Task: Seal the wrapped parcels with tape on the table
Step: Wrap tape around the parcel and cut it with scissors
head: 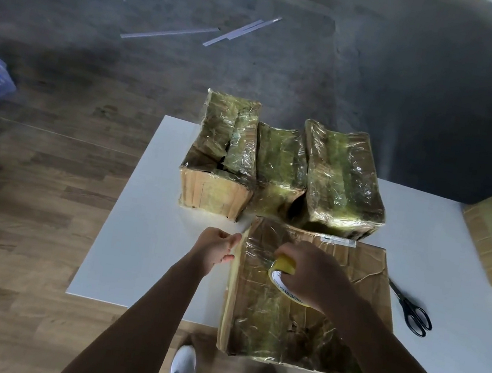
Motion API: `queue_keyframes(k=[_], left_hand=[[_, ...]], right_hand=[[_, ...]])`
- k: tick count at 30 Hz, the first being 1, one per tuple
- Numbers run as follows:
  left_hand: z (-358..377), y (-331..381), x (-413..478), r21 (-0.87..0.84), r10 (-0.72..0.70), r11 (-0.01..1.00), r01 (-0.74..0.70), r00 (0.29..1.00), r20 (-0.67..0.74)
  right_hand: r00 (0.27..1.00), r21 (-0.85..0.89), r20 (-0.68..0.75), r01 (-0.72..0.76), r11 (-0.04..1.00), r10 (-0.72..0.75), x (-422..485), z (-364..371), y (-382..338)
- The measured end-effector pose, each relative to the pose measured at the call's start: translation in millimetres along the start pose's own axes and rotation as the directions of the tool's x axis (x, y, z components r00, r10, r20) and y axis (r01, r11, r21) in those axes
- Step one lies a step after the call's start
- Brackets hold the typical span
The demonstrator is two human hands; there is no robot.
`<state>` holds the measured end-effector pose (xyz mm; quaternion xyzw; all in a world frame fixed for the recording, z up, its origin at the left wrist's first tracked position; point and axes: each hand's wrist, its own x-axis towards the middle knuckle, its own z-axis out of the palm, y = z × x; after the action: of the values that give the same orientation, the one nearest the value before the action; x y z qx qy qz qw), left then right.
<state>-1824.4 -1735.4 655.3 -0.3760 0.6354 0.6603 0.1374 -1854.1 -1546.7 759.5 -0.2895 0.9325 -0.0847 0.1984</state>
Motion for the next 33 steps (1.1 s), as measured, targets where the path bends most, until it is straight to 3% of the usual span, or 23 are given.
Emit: queue_keyframes(k=[5,13,18,21,24,28,33], left_hand=[[15,-9,1,-0.004,-0.011,1.000,0.011,1.000,-0.016],[35,-4,-7,-0.291,-0.212,0.939,0.183,0.975,-0.070],[42,-9,-5,-0.303,-0.242,0.931,0.205,0.966,-0.088],[41,-8,0,-0.171,-0.148,0.978,0.116,0.972,-0.183],[33,0,-13,0.039,0.061,0.998,-0.052,0.945,-0.321],[44,-3,-41,0.213,0.256,0.955,-0.206,0.936,-0.243],[61,-7,-55,0.419,0.293,0.891,-0.174,0.926,-0.238]], right_hand=[[1.000,0.075,-0.007,0.014,0.997,-0.014,0,3,4],[1.000,0.078,-0.002,0.024,0.997,-0.024,1,4,6],[1.000,0.083,-0.017,0.025,0.996,-0.024,0,6,8],[0.999,0.083,-0.039,0.028,0.996,-0.025,0,8,9],[0.997,0.071,-0.062,0.040,0.997,-0.036,0,9,8],[0.988,0.057,-0.140,0.074,0.996,-0.066,-3,10,7],[0.958,0.090,-0.215,0.212,0.973,-0.188,-17,20,26]])
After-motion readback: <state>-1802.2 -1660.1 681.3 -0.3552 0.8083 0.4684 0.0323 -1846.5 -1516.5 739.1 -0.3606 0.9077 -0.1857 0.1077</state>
